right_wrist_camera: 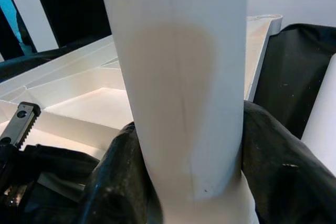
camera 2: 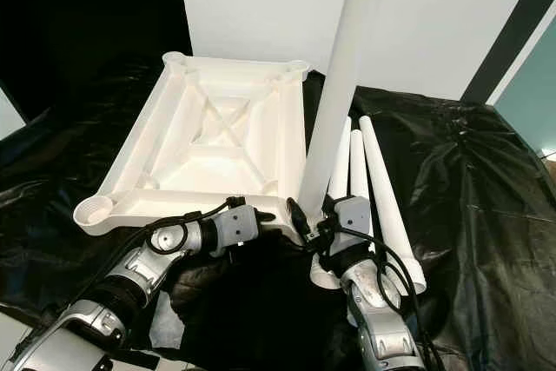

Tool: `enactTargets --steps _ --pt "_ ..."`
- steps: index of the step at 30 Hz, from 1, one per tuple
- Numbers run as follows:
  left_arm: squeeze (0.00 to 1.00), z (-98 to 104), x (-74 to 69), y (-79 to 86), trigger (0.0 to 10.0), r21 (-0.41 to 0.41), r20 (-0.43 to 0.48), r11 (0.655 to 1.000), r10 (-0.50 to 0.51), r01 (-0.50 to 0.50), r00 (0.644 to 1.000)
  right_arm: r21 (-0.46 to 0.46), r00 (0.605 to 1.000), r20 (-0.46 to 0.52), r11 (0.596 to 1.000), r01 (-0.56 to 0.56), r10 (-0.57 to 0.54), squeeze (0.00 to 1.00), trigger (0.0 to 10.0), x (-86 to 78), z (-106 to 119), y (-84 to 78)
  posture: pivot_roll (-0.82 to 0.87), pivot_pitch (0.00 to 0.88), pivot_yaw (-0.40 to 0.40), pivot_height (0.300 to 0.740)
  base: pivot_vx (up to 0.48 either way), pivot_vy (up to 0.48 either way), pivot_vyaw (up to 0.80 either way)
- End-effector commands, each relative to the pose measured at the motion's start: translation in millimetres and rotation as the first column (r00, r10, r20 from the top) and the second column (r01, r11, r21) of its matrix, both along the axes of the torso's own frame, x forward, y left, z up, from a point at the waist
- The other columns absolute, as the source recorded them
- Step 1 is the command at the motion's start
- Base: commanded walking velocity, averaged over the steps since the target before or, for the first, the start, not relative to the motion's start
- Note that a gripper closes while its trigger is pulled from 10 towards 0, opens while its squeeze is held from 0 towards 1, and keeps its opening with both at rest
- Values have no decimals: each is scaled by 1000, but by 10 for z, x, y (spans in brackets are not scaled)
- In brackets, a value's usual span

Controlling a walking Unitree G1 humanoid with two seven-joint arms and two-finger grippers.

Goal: Building children table

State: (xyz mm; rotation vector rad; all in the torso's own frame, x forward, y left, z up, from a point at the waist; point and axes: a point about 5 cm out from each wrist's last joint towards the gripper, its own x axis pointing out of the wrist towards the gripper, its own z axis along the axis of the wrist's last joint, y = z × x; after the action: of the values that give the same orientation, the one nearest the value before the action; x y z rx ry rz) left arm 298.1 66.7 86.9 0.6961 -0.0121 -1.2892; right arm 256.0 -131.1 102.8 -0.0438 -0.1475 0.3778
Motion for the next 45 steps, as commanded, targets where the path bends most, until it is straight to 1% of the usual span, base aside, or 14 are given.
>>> enactTargets --steps 1,2,6,7,14,15,16,20,28,31,32,34,44,45 --pt "0 -300 -158 80 10000 114 -114 992 -37 50 993 -73 990 -67 990 118 -123 0 10000 29 -122 -295 242 0 -60 740 0 0 0" --pt "0 -304 -161 63 10000 114 -115 992 -42 55 992 -80 993 -74 993 89 -95 1000 10000 58 -114 -324 241 0 -60 740 0 0 0" --pt "0 -297 -152 34 10000 112 -114 992 -47 60 992 -98 996 -87 995 6 -15 1000 10000 122 -75 -366 236 0 -63 740 0 0 0" --pt "0 -294 -146 34 10000 113 -113 992 -47 60 993 -109 996 -87 994 -33 23 0 10000 144 -46 -378 235 0 -63 740 0 0 0" --pt "0 -300 -144 28 10000 113 -111 992 -48 60 993 -148 974 -123 967 -209 191 0 10000 177 21 -394 225 0 -68 740 0 0 0" --pt "0 -301 -144 19 10000 112 -111 992 -48 61 993 -148 961 -149 955 -255 234 0 3843 170 16 -396 224 0 -69 740 0 0 0" --pt "0 -301 -143 9 10000 110 -111 992 -49 62 993 -148 944 -187 942 -301 272 0 0 160 -4 -392 220 0 -75 740 0 0 0" --pt "0 -295 -133 -23 10000 102 -109 993 -49 60 993 -128 911 -244 921 -369 331 0 0 119 -38 -387 221 0 -84 740 0 0 0" --pt "0 -292 -122 -38 10000 96 -108 994 -44 55 993 -62 904 -274 932 -356 327 0 0 20 -128 -308 225 0 -87 740 0 0 0" --pt "0 -287 -113 -26 10000 95 -106 994 -38 48 994 -62 987 -146 996 -71 61 0 0 -16 -155 -328 233 0 -88 740 0 0 0" --pt "0 -287 -113 -26 10000 95 -106 994 -38 48 994 -62 987 -146 996 -71 61 0 0 -16 -155 -328 233 0 -88 740 0 0 0" --pt "0 -280 -107 -14 10000 95 -104 994 -36 46 994 -66 993 -63 993 97 -101 0 0 -47 -126 -344 246 0 -82 740 0 0 0" --pt "0 -297 -124 28 10000 104 -108 993 -41 52 993 -66 981 -52 981 183 -187 0 0 -43 -107 -305 248 0 -72 740 0 0 0" --pt "0 -303 -129 30 10000 105 -110 993 -42 53 993 -77 984 -62 984 160 -165 0 10000 -45 -119 -282 247 0 -71 740 0 0 0"
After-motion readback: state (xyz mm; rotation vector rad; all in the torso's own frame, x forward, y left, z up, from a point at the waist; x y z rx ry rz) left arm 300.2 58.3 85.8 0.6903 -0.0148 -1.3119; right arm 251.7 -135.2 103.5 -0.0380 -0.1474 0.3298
